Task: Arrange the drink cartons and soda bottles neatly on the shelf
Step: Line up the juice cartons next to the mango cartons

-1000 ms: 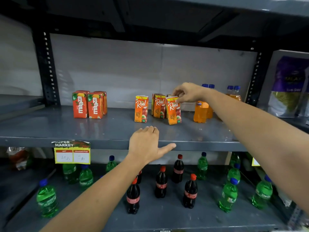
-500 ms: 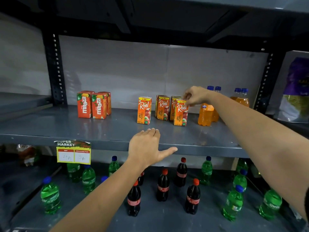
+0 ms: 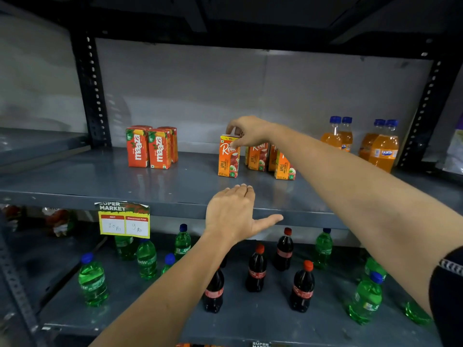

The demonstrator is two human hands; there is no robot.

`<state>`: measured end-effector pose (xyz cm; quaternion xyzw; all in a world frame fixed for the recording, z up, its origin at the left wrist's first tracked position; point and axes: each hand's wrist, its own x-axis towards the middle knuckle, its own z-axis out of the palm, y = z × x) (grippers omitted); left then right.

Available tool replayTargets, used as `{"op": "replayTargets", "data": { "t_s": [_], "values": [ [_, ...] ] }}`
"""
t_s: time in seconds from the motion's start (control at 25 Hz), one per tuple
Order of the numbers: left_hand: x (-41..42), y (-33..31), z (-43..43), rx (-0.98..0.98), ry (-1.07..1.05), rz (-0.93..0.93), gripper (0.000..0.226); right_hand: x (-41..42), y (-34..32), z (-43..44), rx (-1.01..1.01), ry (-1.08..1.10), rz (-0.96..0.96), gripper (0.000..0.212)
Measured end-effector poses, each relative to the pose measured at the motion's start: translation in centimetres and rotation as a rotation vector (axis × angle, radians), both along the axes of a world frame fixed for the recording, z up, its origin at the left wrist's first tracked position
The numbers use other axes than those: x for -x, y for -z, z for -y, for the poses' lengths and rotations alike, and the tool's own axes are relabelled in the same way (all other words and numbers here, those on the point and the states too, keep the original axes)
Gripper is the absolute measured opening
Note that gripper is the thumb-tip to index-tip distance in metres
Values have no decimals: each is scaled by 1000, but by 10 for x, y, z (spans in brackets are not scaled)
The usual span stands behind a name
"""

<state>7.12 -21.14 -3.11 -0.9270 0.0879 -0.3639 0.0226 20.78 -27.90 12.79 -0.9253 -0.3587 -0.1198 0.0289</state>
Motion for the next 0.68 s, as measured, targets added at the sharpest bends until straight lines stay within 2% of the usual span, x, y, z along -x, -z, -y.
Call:
{"op": "replayTargets", "data": {
  "t_s": [0.12, 0.36, 0.48, 0.56, 0.68],
  "values": [
    [-2, 1, 0, 4, -2, -3, 108, -2, -14, 22, -58, -7, -103, 43],
    [-4, 4, -2, -9, 7, 22, 105, -6, -7, 57, -41, 91, -53, 45],
    [1, 1, 0, 43, 16, 27, 99, -1, -2, 64, -148, 44, -32, 43],
    [1, -6, 2, 221, 51, 39, 88, 5, -4, 76, -331, 18, 20, 41],
    [-24, -33, -6, 798, 171, -130, 64, 15, 16, 105, -855, 50, 172, 34]
  ]
}}
